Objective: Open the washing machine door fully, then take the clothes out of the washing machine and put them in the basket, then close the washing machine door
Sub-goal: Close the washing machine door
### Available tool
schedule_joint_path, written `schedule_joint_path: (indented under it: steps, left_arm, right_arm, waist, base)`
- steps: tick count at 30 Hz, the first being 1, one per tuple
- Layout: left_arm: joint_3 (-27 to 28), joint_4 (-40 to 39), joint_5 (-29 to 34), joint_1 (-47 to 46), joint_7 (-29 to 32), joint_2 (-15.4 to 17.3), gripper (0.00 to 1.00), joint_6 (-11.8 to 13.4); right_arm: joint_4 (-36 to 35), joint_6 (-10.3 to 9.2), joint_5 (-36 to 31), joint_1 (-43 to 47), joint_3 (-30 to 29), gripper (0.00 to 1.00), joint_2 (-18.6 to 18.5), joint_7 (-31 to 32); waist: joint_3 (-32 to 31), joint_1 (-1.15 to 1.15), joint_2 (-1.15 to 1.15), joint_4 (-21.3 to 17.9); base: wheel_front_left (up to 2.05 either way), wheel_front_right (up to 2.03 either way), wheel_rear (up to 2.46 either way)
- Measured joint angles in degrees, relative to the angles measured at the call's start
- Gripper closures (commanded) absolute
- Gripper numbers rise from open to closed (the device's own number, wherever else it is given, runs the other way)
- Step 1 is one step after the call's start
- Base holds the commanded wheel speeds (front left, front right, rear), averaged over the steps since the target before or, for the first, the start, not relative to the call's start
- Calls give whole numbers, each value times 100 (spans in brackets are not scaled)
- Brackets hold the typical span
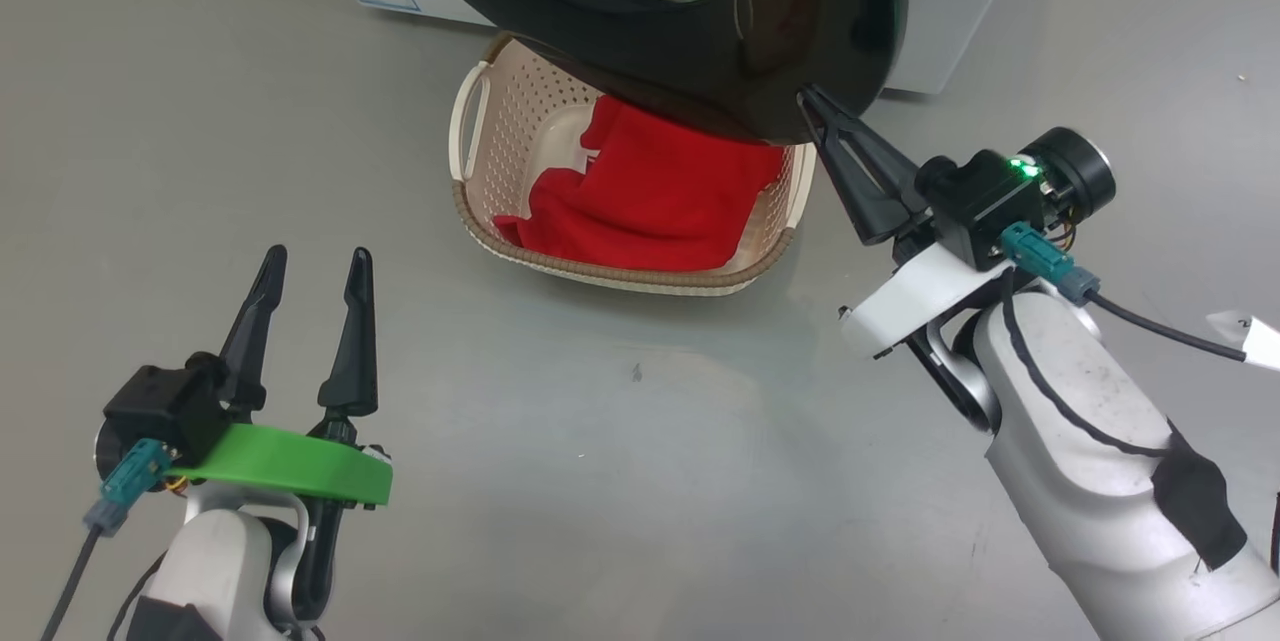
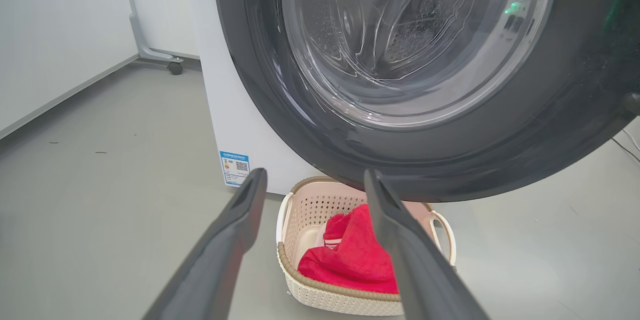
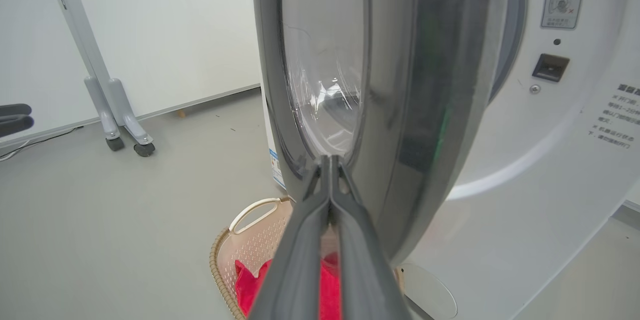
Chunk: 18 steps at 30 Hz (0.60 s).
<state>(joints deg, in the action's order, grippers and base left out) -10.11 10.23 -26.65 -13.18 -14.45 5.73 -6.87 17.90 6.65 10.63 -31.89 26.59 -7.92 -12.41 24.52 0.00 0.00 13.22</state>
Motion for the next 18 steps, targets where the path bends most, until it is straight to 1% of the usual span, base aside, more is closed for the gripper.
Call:
schedule_joint_path:
  steps: [9, 18]
  left_arm:
    - [-40, 44, 1, -142, 0, -81, 0, -1]
    - [-9, 79, 1, -259, 1, -85, 0, -5]
  right_arm:
    - [198, 1, 36, -372, -155, 100, -115, -3]
    - [346, 33, 36, -670, -245, 100, -118, -36]
  waist:
    - [254, 0, 0, 262]
    - [455, 0, 0, 359]
  base:
    - [0, 0, 0]
    - [0, 0, 0]
